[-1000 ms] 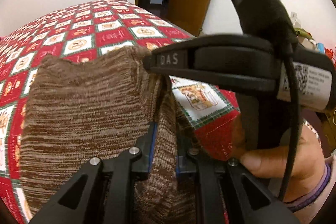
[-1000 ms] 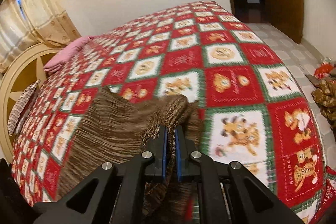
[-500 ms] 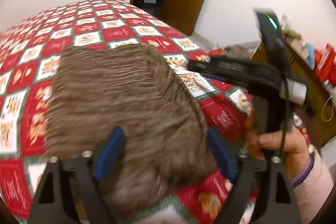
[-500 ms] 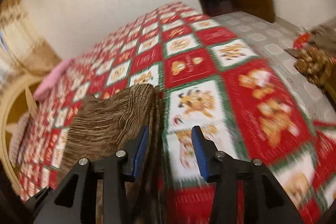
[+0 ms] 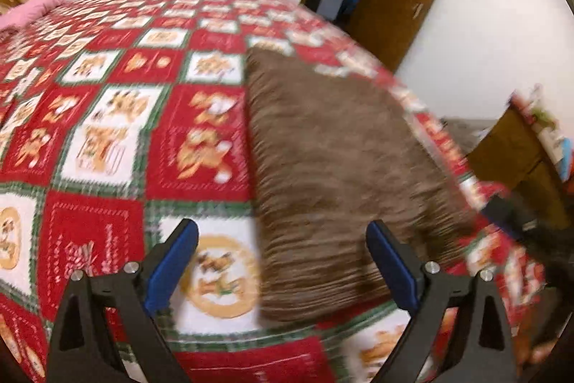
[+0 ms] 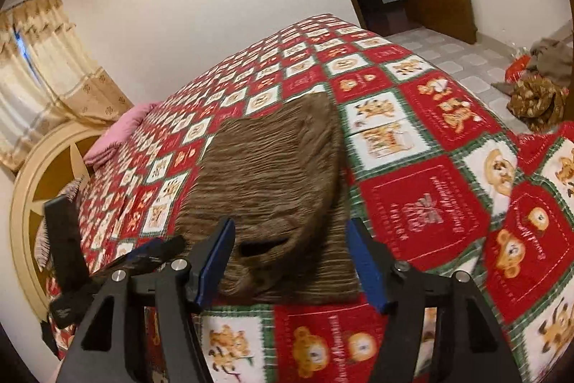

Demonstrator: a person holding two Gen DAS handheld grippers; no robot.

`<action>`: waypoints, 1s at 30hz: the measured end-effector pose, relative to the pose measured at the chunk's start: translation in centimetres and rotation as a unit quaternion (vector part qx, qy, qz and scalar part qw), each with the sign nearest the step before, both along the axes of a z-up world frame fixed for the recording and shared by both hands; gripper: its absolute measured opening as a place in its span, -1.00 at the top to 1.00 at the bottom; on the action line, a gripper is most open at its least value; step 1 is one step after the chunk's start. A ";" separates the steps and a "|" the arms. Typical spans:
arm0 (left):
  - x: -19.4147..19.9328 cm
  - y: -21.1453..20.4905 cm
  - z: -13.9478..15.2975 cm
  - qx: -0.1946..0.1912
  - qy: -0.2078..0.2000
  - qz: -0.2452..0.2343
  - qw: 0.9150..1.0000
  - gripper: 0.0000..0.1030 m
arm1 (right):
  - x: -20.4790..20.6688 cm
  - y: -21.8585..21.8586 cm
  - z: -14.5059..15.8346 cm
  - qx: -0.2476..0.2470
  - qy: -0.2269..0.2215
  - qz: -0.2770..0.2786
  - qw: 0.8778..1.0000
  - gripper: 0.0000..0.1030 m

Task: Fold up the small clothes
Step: 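Release the sweater with both grippers and lift them away, then bring both open grippers to the edges of the folded brown sweater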

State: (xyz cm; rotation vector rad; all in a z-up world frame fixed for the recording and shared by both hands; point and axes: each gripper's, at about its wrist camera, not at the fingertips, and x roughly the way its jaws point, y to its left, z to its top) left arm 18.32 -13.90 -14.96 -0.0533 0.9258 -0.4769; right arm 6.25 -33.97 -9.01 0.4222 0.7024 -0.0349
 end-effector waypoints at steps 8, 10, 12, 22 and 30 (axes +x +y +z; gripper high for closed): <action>-1.9 -1.0 -1.2 0.077 -0.027 0.009 0.997 -1.00 | 2.3 3.5 -3.0 -0.085 0.059 0.002 0.995 0.43; -1.9 -0.9 -1.2 0.078 -0.026 0.012 0.997 -1.00 | 2.0 2.2 -3.9 -0.059 0.069 -0.010 0.996 0.83; -1.9 -0.8 -1.3 0.078 -0.026 0.012 0.997 -1.00 | 1.4 1.0 -4.4 -0.035 0.071 -0.017 0.997 0.83; -1.9 -1.0 -1.4 0.082 -0.030 0.011 0.996 -1.00 | -2.2 -2.8 -6.7 0.107 0.048 -0.019 0.993 0.89; -2.1 -1.0 -1.4 0.086 -0.034 0.015 0.996 -1.00 | -4.8 -1.5 -2.9 -0.054 0.062 -0.081 0.993 0.82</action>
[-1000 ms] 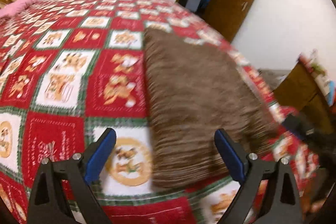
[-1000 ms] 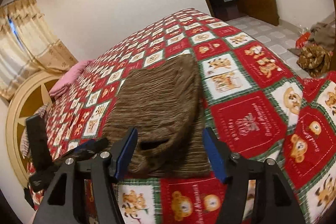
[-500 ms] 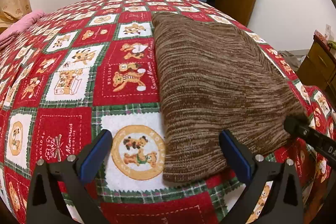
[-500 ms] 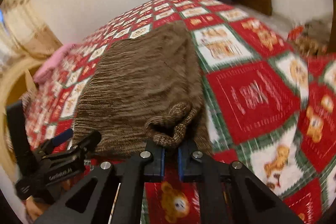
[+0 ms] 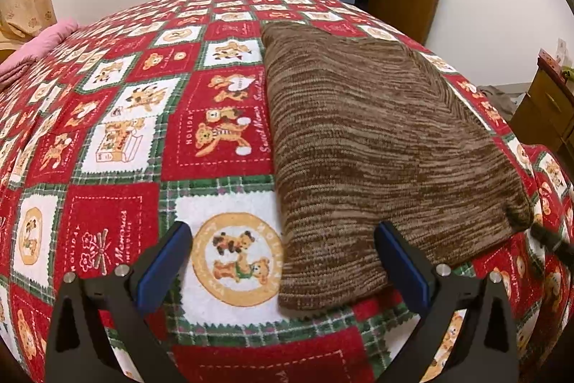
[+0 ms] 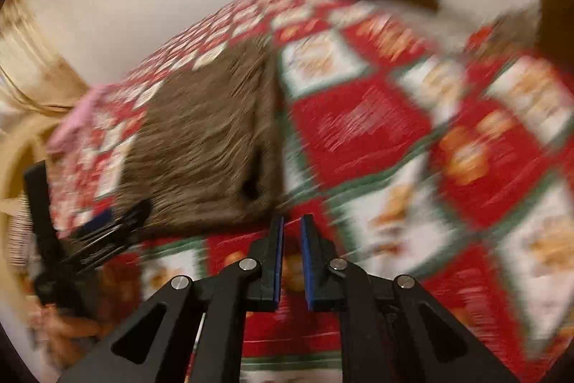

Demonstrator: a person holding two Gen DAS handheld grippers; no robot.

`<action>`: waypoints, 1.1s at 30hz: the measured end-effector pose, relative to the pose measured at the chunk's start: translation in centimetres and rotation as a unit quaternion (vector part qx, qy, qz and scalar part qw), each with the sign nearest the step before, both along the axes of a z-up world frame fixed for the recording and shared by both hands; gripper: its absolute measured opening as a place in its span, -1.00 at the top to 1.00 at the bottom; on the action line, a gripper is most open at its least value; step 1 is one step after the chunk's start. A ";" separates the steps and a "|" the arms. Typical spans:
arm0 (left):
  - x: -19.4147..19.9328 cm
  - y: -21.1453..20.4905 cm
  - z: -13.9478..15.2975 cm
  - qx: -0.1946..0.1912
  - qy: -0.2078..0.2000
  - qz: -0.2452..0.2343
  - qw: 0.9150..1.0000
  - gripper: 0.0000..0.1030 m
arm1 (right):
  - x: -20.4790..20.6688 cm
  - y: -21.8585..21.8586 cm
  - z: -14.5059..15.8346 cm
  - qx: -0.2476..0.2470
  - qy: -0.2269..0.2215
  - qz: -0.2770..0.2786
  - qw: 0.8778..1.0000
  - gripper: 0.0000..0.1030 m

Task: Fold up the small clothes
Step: 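Bring both open grippers to the edges of the folded brown sweater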

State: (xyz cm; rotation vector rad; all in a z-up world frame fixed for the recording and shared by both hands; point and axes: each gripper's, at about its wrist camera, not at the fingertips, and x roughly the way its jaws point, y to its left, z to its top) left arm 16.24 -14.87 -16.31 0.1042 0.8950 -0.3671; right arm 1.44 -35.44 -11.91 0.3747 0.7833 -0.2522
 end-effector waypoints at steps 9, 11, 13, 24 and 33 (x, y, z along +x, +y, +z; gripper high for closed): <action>-0.3 -0.3 0.2 0.013 -0.012 0.002 1.000 -1.00 | 6.6 5.1 1.0 -0.054 -0.020 0.092 0.994 0.82; -0.3 -0.3 0.2 0.013 -0.012 0.002 1.000 -1.00 | 7.7 5.3 -1.0 -0.047 0.014 0.102 0.994 0.82; -0.3 -0.4 0.1 0.013 -0.011 0.001 1.000 -1.00 | 7.1 5.1 -2.5 -0.044 0.021 0.105 0.993 0.82; 2.0 2.6 3.0 -0.084 0.025 0.007 0.996 -1.00 | 5.8 2.2 1.8 -0.019 -0.016 0.111 0.993 0.77; 9.1 -1.0 6.4 -0.116 -0.004 0.009 0.993 -1.00 | 16.7 -2.3 4.5 -0.048 -0.026 0.110 0.992 0.31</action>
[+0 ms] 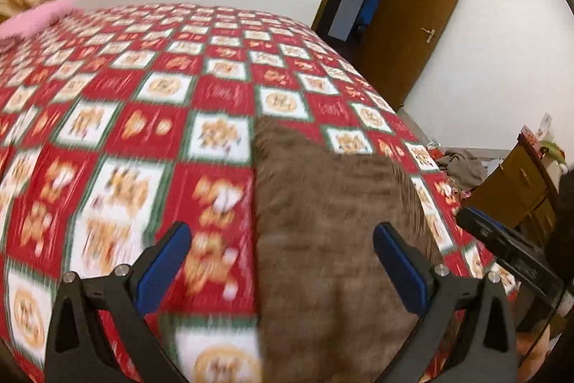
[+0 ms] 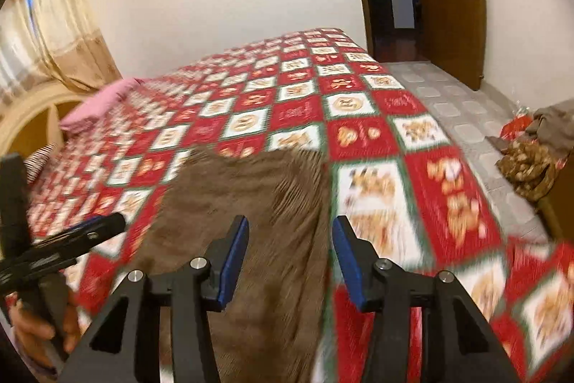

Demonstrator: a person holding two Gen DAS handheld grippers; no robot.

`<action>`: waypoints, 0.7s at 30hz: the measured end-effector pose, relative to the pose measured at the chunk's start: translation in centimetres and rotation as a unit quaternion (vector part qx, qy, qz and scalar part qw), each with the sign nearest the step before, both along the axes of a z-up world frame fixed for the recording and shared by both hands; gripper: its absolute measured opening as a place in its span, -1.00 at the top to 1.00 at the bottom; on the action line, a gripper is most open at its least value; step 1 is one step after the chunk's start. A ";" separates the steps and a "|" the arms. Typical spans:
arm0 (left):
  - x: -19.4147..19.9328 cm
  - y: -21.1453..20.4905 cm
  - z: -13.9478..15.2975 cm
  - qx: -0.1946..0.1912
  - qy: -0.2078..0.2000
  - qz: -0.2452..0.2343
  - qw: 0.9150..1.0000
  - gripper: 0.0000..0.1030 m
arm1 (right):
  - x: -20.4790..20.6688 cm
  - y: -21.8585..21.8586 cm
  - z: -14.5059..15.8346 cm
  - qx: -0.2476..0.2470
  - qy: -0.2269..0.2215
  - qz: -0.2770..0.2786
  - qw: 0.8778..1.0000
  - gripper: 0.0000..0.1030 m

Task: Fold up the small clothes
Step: 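Bring both open grippers to the edges of the folded brown sweater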

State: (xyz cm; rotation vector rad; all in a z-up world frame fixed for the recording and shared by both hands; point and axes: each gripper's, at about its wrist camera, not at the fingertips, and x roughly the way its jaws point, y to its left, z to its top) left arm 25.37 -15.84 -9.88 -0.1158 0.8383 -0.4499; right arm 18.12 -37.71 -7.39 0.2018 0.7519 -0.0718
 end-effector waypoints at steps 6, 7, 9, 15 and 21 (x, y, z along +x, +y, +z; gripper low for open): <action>4.2 -2.5 -4.2 0.099 0.032 0.041 0.994 -0.97 | 7.3 -0.8 -4.8 -0.003 0.072 0.023 0.997 0.57; 4.6 -2.3 -5.0 0.095 0.047 0.044 0.993 -0.98 | 8.0 -0.6 -5.6 -0.015 0.072 0.027 0.997 0.57; 5.2 -0.7 -6.5 0.039 0.069 0.050 0.996 -1.00 | 8.5 -0.4 -5.5 -0.030 0.062 0.033 0.997 0.57; 5.6 -1.2 -6.4 0.056 0.053 0.028 0.997 -1.00 | 10.3 -1.1 -5.4 -0.022 0.055 0.041 0.997 0.57; 5.7 1.2 -4.6 -0.021 0.061 -0.018 0.998 -1.00 | 4.5 -6.5 -3.3 0.161 -0.026 -0.024 0.986 -0.55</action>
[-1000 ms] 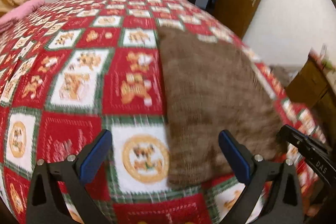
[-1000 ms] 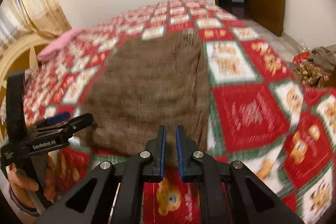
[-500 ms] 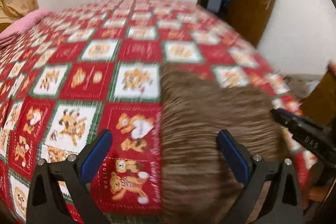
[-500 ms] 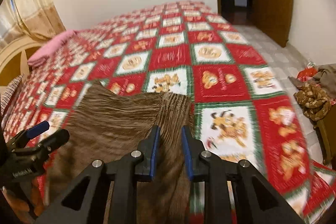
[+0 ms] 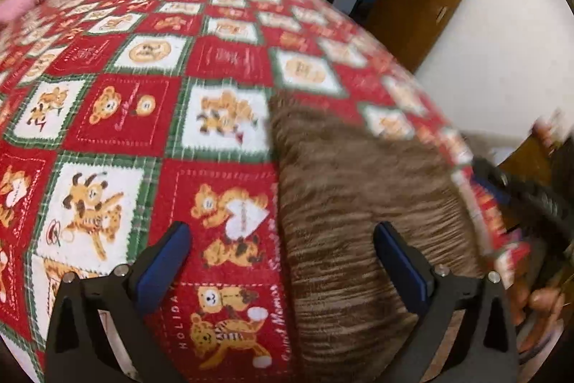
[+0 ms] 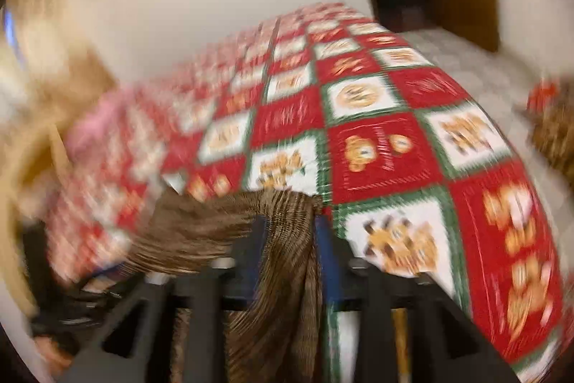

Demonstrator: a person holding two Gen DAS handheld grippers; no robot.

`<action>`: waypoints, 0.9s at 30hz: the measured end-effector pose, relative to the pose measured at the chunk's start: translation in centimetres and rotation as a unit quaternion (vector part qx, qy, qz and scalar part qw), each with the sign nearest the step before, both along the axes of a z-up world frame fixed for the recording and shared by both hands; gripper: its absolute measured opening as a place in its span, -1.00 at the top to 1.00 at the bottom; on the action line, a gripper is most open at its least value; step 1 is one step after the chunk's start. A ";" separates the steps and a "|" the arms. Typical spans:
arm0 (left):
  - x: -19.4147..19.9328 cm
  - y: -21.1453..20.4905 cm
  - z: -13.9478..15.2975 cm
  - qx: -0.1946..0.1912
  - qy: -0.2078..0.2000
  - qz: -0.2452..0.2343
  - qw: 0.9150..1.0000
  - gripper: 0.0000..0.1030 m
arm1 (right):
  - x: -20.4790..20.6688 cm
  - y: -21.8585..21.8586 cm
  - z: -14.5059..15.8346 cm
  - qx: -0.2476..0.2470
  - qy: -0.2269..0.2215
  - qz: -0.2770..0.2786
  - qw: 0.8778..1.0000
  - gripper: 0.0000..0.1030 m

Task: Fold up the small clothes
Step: 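Bring both open grippers to the edges of the folded brown sweater, then grasp the sweater edge with the right gripper while the left gripper grasps the opposite side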

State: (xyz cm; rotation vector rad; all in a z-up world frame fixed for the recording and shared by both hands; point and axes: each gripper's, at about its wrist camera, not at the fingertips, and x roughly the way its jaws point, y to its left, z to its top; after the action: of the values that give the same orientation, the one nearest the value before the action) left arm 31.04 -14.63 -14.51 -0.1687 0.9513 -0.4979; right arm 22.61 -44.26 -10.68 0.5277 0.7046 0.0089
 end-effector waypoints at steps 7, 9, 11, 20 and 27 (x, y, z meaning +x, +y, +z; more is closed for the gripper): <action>1.9 -0.9 -0.6 -0.100 0.054 -0.024 0.993 -0.99 | 0.2 1.4 -2.0 -0.020 0.049 0.042 0.998 -0.68; 2.2 -1.8 -1.8 -0.094 0.069 -0.027 0.993 -0.98 | 1.0 2.2 -2.7 -0.034 0.056 0.053 0.996 -0.68; 1.5 -2.6 -1.7 -0.070 0.041 -0.036 0.996 -0.98 | 1.6 3.3 -3.0 -0.062 0.055 0.075 0.994 -0.68; 2.1 -4.6 -1.9 -0.011 0.015 -0.067 0.998 -0.99 | 4.6 7.3 -3.6 -0.142 0.064 0.164 0.974 -0.32; 1.3 -4.4 -1.8 0.022 -0.012 -0.062 0.998 -0.63 | 4.3 8.0 -3.6 -0.154 0.053 0.149 0.975 0.03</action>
State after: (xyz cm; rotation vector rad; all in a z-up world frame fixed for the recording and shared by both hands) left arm 32.37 -19.01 -16.28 -0.0636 0.9521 -0.5916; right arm 26.86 -36.25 -14.25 0.1228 0.8673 0.1519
